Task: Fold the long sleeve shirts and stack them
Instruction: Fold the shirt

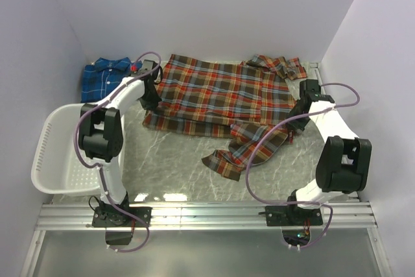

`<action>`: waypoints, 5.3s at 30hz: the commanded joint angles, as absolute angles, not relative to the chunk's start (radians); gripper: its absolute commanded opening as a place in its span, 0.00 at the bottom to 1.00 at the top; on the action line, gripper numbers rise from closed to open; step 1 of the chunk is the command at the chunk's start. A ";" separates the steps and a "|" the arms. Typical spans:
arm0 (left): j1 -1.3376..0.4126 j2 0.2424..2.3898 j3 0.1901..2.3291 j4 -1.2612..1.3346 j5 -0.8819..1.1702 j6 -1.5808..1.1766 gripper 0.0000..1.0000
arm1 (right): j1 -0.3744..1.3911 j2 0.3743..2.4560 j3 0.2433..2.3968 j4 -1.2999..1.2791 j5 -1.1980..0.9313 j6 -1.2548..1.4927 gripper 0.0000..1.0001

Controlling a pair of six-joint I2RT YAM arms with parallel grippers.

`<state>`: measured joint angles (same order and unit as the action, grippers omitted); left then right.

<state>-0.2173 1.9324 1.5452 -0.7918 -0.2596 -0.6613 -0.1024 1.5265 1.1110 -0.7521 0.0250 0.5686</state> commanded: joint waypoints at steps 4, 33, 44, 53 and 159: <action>-0.198 1.959 1.669 -0.759 -0.339 -0.629 0.01 | -0.104 1.563 1.169 -0.700 0.104 0.607 0.00; -0.199 2.111 1.717 -0.552 -0.393 -0.606 0.02 | -0.106 1.724 1.258 -0.594 0.147 0.655 0.01; -0.199 2.148 1.700 -0.515 -0.393 -0.617 0.21 | -0.106 1.761 1.244 -0.557 0.144 0.673 0.09; -0.199 2.065 1.721 -0.532 -0.396 -0.627 0.60 | -0.094 1.717 1.311 -0.583 0.132 0.632 0.56; -0.634 1.427 1.025 -0.319 -0.324 -0.434 0.81 | 0.354 1.298 0.960 -0.652 -0.051 0.698 0.00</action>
<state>-0.6373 1.4124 0.9829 -0.3336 -0.3077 -0.4236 0.3511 1.2564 0.8330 -0.6777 -0.1051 0.6910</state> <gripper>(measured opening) 0.811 0.010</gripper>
